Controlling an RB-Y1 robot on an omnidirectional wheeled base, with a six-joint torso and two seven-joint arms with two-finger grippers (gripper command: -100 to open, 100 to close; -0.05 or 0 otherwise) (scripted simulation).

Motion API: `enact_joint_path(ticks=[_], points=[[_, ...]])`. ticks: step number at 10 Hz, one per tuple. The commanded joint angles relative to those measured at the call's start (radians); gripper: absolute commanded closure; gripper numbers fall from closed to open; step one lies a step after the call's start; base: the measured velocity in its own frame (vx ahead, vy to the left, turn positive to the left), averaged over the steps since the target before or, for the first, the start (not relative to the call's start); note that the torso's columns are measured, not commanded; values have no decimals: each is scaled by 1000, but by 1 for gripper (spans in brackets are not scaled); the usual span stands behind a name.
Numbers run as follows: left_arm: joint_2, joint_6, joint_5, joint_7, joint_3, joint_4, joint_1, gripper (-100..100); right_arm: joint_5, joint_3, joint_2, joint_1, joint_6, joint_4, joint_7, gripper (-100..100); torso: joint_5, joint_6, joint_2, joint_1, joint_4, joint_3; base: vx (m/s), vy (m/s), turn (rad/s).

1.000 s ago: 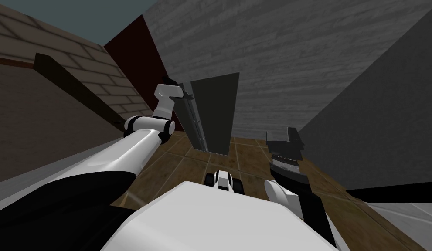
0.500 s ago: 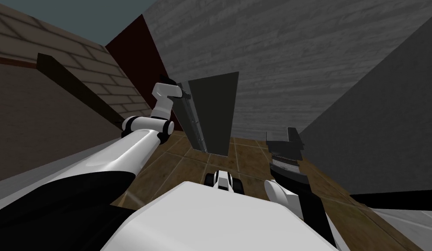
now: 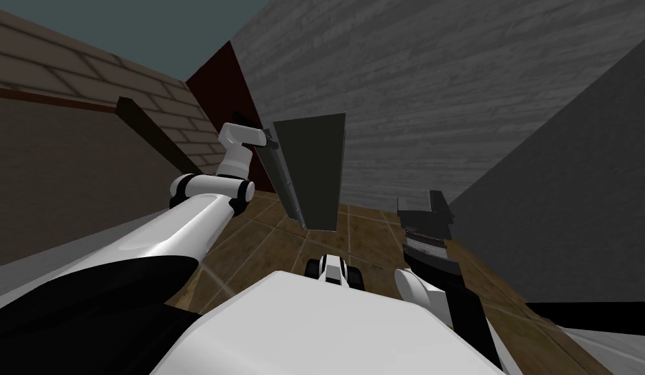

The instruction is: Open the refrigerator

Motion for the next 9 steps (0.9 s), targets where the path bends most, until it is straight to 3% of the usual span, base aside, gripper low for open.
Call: enact_joint_path(ticks=[1,4,5,9], points=[[32,-3,-36,31,-11,22,-5,100,0,0,0,0,0,0,0,0,1,0,3,1,0,2,-121,-257,144],[60,1,-61,56,-17,25,1,100,0,0,0,0,0,0,0,0,0,1,0,4,1,-1,-75,-195,89],[45,-2,-53,42,-20,43,-11,100,0,0,0,0,0,0,0,0,0,-2,2,2,2,1,-41,-110,60],[99,4,-114,93,-27,61,7,100,0,0,0,0,0,0,0,0,2,-3,1,0,-1,1,-17,-260,133]])
